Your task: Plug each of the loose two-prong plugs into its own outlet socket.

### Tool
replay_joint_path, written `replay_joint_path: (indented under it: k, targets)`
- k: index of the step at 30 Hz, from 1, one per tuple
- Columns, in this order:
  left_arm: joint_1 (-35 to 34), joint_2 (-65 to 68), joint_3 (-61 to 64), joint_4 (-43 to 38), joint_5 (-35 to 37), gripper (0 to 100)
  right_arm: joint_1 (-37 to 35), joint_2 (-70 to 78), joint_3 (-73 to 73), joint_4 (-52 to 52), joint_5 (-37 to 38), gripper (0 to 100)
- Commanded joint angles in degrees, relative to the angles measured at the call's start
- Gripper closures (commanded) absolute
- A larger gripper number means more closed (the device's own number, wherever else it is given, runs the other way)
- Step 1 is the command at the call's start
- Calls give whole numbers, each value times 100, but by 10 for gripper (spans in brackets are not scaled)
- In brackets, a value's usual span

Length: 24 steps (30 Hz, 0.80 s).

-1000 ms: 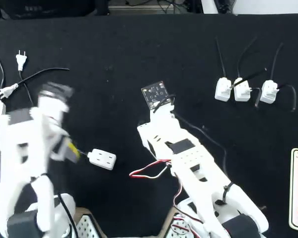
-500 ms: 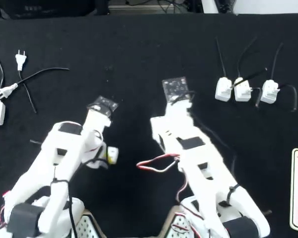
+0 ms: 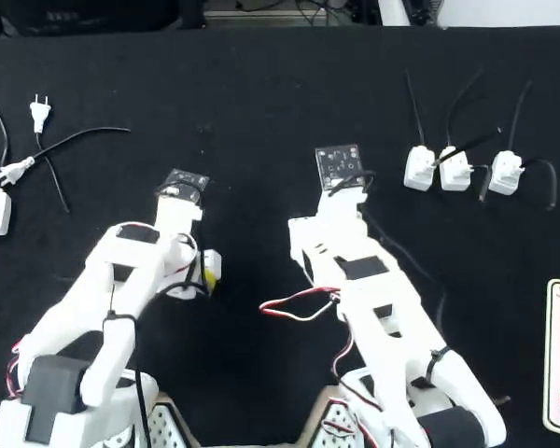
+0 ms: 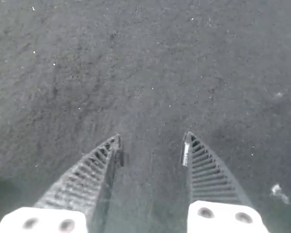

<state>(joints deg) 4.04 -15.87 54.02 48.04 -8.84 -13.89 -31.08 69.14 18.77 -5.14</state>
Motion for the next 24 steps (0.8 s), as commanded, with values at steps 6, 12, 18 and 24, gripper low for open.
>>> replay_joint_path:
  k: [6,12,18,24]
  targets:
    - [-1024,-1134,-1341,1530,-571,729,79,-198,-277,-79,-35,811]
    - [-2668,-1354,-1930,1697,-1222,729,79,-180,-259,-105,-35,811]
    - [-3890,-325,-3081,1705,-1240,728,-53,-171,-242,-114,-26,811]
    - [-4013,1081,-4497,1679,-1231,729,-88,-171,-233,-105,-26,811]
